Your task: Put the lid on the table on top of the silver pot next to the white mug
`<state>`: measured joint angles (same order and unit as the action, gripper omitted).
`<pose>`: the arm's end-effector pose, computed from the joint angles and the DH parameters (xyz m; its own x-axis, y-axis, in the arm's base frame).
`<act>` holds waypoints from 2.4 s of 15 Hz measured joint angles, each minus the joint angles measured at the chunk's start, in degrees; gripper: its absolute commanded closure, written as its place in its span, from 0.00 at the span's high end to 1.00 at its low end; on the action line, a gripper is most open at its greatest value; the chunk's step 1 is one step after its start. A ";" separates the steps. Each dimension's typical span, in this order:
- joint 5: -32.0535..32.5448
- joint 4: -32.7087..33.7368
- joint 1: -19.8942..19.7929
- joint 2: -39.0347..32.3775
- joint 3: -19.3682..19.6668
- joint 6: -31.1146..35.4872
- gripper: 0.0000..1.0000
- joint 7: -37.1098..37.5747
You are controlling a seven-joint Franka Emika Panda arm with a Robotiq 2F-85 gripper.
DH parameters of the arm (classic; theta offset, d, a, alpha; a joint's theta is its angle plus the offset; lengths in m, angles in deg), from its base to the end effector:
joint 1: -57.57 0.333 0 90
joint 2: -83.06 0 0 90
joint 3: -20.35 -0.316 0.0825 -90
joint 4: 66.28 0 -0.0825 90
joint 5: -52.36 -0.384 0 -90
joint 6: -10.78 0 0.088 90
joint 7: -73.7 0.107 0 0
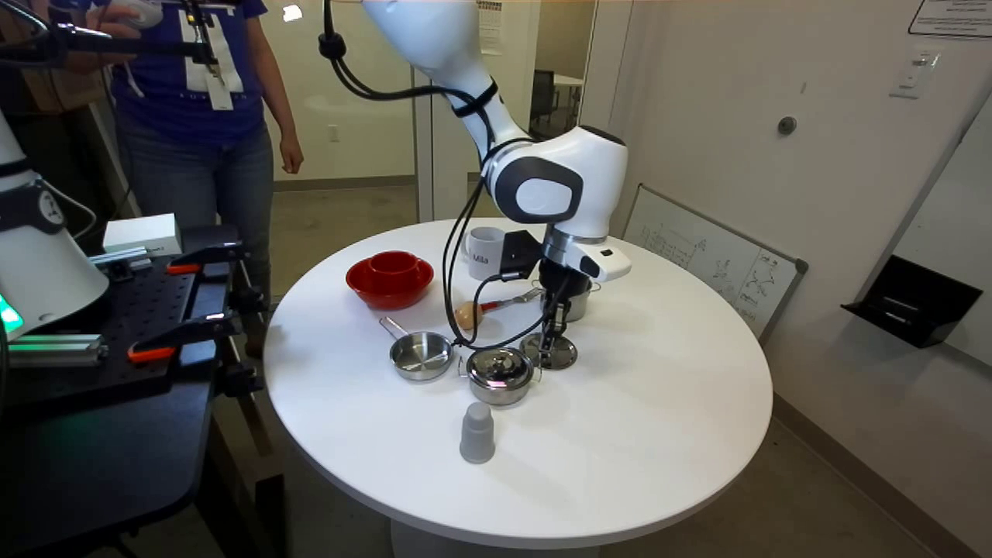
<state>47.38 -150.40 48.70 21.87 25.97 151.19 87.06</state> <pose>0.6631 -0.1623 0.0326 0.8707 -0.4871 -0.0685 -0.4843 -0.8733 0.0534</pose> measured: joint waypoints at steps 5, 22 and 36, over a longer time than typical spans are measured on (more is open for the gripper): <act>-0.03 0.06 -0.01 0.01 0.23 0.02 0.00 0.08; 2.75 -1.06 7.43 9.96 3.22 -2.80 0.00 1.95; 2.75 6.87 6.89 3.93 -1.37 -9.58 0.00 -6.29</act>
<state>50.13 -143.53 55.60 25.80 24.60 141.61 80.76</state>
